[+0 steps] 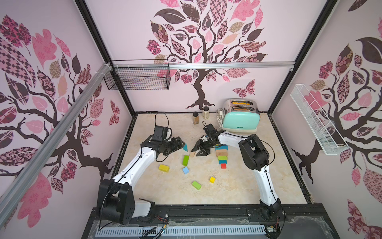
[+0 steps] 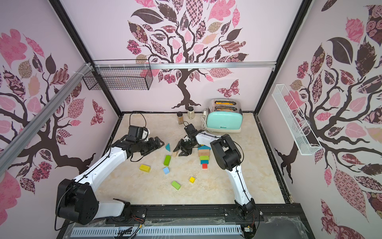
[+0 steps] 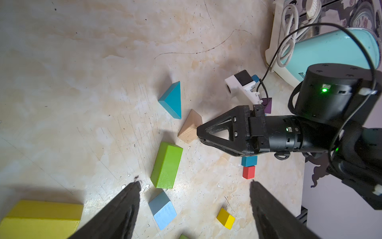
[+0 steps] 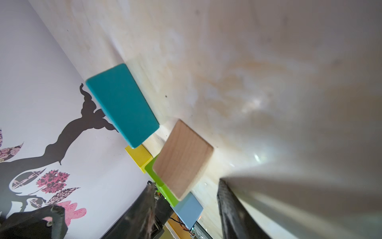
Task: Assemble a carrot with building blocks
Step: Pick up the building block from the center of the board.
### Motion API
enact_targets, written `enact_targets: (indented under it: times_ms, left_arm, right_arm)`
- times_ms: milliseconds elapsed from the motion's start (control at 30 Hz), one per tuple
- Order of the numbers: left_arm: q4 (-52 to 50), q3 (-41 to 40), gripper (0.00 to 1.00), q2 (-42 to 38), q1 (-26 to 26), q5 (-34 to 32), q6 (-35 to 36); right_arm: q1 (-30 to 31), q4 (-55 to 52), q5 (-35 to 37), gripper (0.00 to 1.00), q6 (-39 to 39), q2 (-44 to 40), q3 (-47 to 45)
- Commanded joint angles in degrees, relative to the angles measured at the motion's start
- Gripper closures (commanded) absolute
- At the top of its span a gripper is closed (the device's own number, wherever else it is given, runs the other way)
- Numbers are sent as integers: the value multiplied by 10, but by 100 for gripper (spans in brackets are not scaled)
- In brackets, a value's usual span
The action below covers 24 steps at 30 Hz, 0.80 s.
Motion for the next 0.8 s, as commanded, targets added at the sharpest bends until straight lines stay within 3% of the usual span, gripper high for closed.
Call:
enact_targets:
  times_ms: [0, 400, 600, 767]
  left_arm:
    - [8, -6, 13, -11, 2, 5, -3]
    - [-3, -5, 13, -22, 0, 0, 5]
    - [-14, -6, 12, -35, 0, -3, 12]
    - [-21, -12, 12, -42, 0, -1, 15]
  right_arm:
    - [2, -85, 72, 45, -59, -26, 43]
    - [63, -243, 237, 35, -182, 23, 201]
    - [86, -277, 298, 27, -192, 40, 241]
    - [90, -290, 318, 27, -179, 58, 258]
